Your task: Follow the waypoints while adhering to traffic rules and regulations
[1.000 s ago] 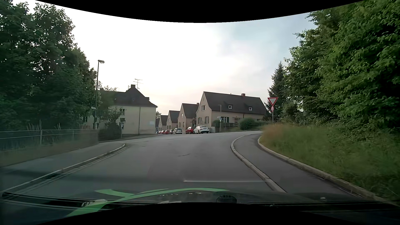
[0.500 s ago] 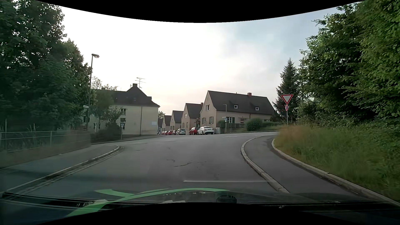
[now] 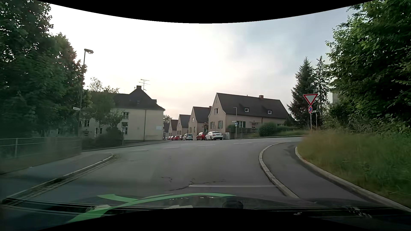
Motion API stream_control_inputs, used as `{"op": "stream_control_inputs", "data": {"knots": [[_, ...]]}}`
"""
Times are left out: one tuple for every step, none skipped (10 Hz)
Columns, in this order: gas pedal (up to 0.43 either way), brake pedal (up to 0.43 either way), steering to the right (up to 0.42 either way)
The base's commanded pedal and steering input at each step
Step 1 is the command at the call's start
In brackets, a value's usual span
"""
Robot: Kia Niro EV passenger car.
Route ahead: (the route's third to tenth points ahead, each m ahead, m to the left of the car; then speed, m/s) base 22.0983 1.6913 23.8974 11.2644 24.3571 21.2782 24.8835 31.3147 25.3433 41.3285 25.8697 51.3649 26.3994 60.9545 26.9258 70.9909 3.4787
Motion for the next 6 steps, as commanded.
{"op": "stream_control_inputs", "data": {"knots": [[0.059, 0.0, -0.017], [0.047, 0.0, -0.011], [0.039, 0.0, -0.006], [0.02, 0.0, -0.002], [0.02, 0.0, -0.001], [0.02, 0.0, -0.001]]}}
